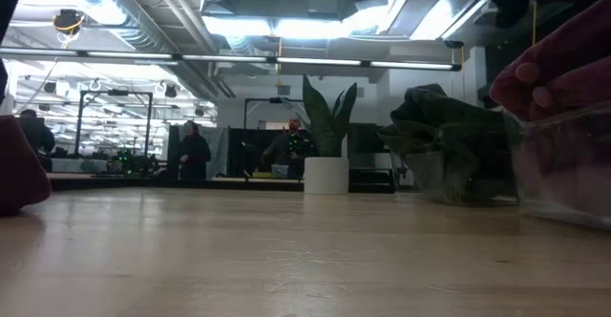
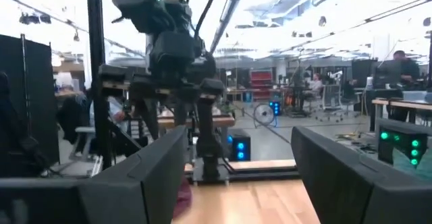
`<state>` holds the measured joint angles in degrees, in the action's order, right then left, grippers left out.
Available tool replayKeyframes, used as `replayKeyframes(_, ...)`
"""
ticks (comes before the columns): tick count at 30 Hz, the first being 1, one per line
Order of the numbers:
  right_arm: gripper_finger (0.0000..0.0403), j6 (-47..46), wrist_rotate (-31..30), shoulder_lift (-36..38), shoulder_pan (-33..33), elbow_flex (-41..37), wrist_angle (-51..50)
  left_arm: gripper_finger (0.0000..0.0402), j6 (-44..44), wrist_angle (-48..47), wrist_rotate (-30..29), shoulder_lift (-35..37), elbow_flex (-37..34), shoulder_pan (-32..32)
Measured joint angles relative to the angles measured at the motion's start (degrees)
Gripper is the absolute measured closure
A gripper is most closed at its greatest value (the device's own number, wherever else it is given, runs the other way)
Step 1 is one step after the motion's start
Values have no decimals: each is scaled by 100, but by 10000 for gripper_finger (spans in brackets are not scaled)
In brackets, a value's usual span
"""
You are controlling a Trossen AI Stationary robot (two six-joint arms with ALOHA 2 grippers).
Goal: Pick & Place hat
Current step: Put the red cap into the bottom transparent bin
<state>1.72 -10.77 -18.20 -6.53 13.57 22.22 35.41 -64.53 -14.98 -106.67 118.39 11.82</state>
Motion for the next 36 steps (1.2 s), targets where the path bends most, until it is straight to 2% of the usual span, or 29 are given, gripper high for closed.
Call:
replayKeyframes(9, 139, 15, 1259, -392, 1270, -1, -204, 263, 325, 0, 175, 0, 0, -110)
replayKeyframes(16, 139, -124, 1330, -638, 1795, -131, 32, 263, 555, -9, 271, -1, 0, -110)
replayKeyframes(22, 139, -729, 856, -211, 1883, -1334, 1524, 263, 607, -9, 271, -2, 0, -89)
replayKeyframes(27, 139, -326, 613, 88, 1901, -1185, 866, 263, 604, -9, 273, -2, -2, -66)
replayKeyframes(32, 139, 15, -299, 447, 1917, -1187, -352, 263, 602, -11, 275, -2, -2, -68)
replayKeyframes(36, 139, -98, -314, 832, 1915, -1187, -1477, 263, 590, -69, 429, -2, -2, -68)
